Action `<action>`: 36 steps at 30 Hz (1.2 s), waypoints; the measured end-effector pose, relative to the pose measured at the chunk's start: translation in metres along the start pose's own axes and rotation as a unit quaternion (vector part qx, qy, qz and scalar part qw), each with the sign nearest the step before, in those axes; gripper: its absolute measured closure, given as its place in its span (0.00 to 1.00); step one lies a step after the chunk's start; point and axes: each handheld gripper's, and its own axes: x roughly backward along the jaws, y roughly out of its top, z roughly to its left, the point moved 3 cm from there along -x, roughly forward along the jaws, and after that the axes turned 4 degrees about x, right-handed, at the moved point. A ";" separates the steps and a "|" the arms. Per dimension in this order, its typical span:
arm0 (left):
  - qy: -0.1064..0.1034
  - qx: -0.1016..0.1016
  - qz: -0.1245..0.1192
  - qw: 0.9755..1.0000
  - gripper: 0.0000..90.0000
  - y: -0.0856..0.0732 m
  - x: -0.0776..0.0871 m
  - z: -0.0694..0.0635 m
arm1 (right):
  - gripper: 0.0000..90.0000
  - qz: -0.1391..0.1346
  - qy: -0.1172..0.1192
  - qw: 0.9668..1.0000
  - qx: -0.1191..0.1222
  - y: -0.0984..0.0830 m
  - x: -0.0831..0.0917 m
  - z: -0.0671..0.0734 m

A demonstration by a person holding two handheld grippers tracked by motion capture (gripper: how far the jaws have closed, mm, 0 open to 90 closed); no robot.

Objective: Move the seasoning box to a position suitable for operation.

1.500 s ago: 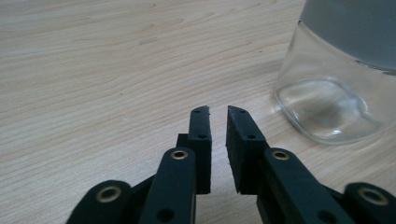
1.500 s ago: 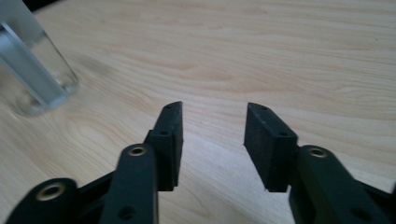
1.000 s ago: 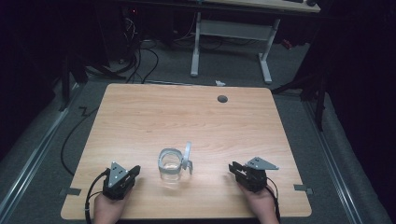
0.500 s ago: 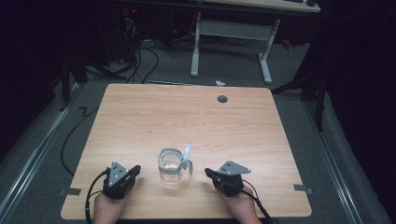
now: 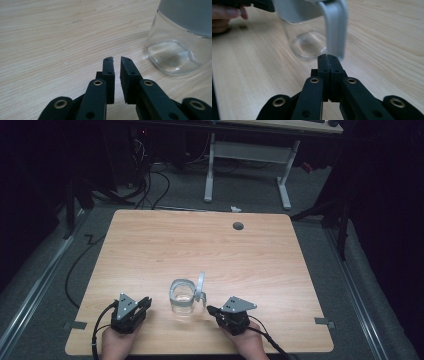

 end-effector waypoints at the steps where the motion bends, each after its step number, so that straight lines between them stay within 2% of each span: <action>1: 0.000 0.000 -0.001 1.000 0.91 0.000 0.000 0.000 | 1.00 0.000 0.000 1.000 0.000 0.000 0.000 0.000; 4: -0.001 0.005 -0.004 1.000 0.90 0.002 0.001 0.001 | 1.00 0.000 0.015 1.000 0.004 0.004 -0.005 0.009; 6: -0.003 0.005 -0.005 1.000 0.90 0.003 0.002 0.002 | 1.00 0.003 0.014 1.000 0.008 0.006 -0.011 0.014; 11: -0.008 0.007 0.001 1.000 0.88 0.003 0.004 0.003 | 1.00 0.004 0.011 1.000 0.012 0.012 -0.017 0.014; 17: -0.011 0.007 -0.001 1.000 0.88 0.005 0.005 0.002 | 1.00 0.000 -0.001 1.000 0.012 0.020 -0.021 0.010; 26: -0.014 0.006 0.000 1.000 0.88 0.005 0.005 0.002 | 1.00 0.004 -0.019 1.000 0.003 0.023 -0.027 -0.007; 32: -0.017 0.006 0.001 1.000 0.90 0.005 0.005 0.000 | 1.00 0.000 -0.031 0.999 -0.010 0.026 -0.032 -0.027; 36: -0.017 0.007 0.004 1.000 0.93 0.003 0.005 0.000 | 1.00 0.005 -0.049 0.999 -0.015 0.027 -0.036 -0.043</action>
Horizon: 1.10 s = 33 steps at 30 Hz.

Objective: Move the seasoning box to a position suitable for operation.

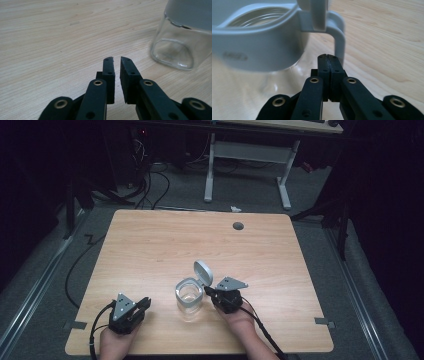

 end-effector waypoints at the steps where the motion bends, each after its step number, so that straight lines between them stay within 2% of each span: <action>1: 0.000 0.001 0.002 1.000 0.93 -0.001 0.000 0.000 | 1.00 -0.001 -0.003 1.000 -0.004 0.000 -0.001 -0.003; 5: -0.001 0.001 0.000 1.000 0.95 -0.002 -0.001 -0.003 | 1.00 -0.002 -0.012 1.000 -0.012 0.000 0.004 -0.013; 11: 0.000 0.005 0.001 1.000 0.97 -0.004 -0.008 -0.007 | 1.00 -0.001 -0.020 1.000 -0.008 -0.010 0.019 -0.008; 15: -0.005 0.003 0.002 1.000 1.00 -0.005 -0.021 -0.021 | 0.97 0.008 -0.037 0.999 -0.013 -0.024 0.032 -0.006; 17: -0.008 -0.002 0.007 1.000 1.00 -0.008 -0.031 -0.030 | 0.96 0.013 -0.049 0.999 -0.006 -0.031 0.040 -0.006; 20: -0.011 0.000 0.015 1.000 1.00 -0.014 -0.048 -0.041 | 0.97 0.012 -0.054 0.998 -0.016 -0.041 0.055 -0.007; 21: -0.011 0.000 0.015 1.000 1.00 -0.014 -0.048 -0.041 | 0.97 0.012 -0.054 0.998 -0.016 -0.041 0.055 -0.007; 22: -0.013 0.000 0.018 1.000 1.00 -0.017 -0.053 -0.046 | 0.97 0.007 -0.066 0.998 -0.024 -0.045 0.063 -0.010; 27: -0.012 0.007 0.020 1.000 1.00 -0.019 -0.058 -0.051 | 0.97 0.002 -0.085 0.995 -0.046 -0.056 0.072 -0.015; 30: -0.015 0.006 0.021 1.000 1.00 -0.019 -0.058 -0.053 | 0.97 0.013 -0.090 0.994 -0.062 -0.066 0.076 -0.022; 33: -0.022 0.003 0.026 0.999 1.00 -0.022 -0.055 -0.058 | 0.97 0.011 -0.090 0.993 -0.072 -0.069 0.079 -0.025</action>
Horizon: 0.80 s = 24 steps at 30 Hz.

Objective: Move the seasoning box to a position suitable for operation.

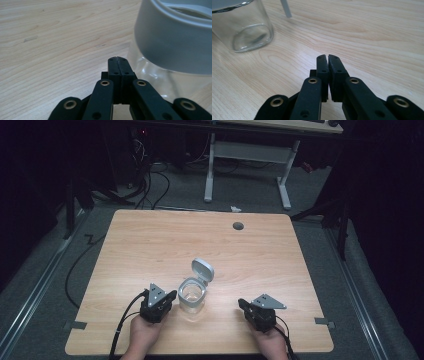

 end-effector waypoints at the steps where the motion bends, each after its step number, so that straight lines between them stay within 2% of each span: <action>1: -0.002 -0.002 0.001 1.000 1.00 -0.001 0.001 -0.001 | 0.96 -0.002 0.000 1.000 -0.002 0.000 0.001 -0.001; 3: -0.001 -0.006 0.001 1.000 1.00 -0.003 0.003 -0.005 | 0.93 -0.006 0.000 1.000 -0.003 -0.001 0.002 -0.002; 4: -0.002 -0.002 0.002 1.000 1.00 -0.003 0.004 -0.006 | 0.93 -0.006 -0.001 1.000 -0.006 -0.001 0.003 -0.002; 10: -0.008 -0.004 0.006 1.000 1.00 -0.009 0.007 -0.017 | 0.93 -0.003 0.005 1.000 -0.008 -0.002 -0.002 -0.001; 17: -0.028 -0.013 0.017 0.999 1.00 -0.020 0.001 -0.040 | 0.95 -0.008 0.007 1.000 -0.007 -0.002 0.002 -0.001; 24: -0.033 -0.012 0.019 0.999 1.00 -0.021 -0.004 -0.046 | 0.95 -0.007 0.012 1.000 -0.004 -0.002 0.001 0.000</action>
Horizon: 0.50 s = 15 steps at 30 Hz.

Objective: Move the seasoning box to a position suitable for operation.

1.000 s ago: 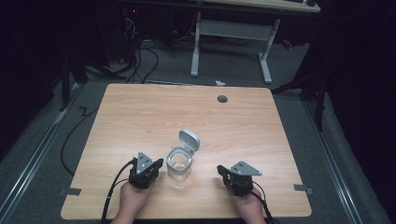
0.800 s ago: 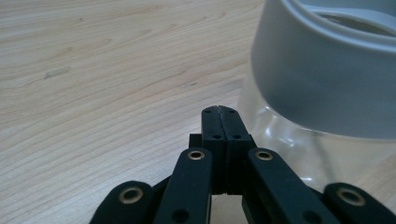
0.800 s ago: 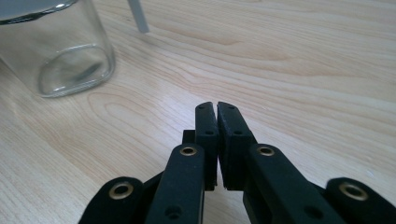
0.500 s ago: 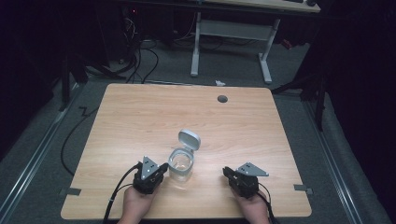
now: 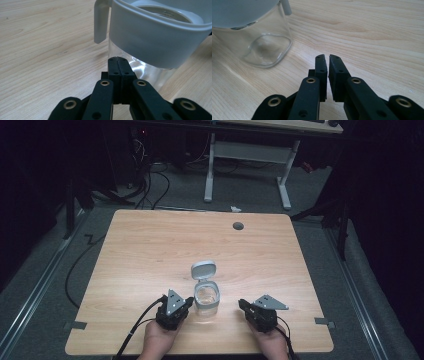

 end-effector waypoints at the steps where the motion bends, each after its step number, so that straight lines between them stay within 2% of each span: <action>1: 0.000 0.002 -0.001 1.000 1.00 0.001 -0.001 0.000 | 0.95 -0.001 0.000 1.000 -0.001 0.000 0.000 0.001; 11: -0.001 0.000 -0.005 1.000 1.00 0.008 -0.025 0.000 | 0.95 0.001 0.004 1.000 0.007 0.000 -0.003 0.007; 15: 0.007 0.001 -0.006 1.000 1.00 0.008 -0.021 0.006 | 0.98 -0.002 0.005 1.000 0.008 0.000 -0.001 0.007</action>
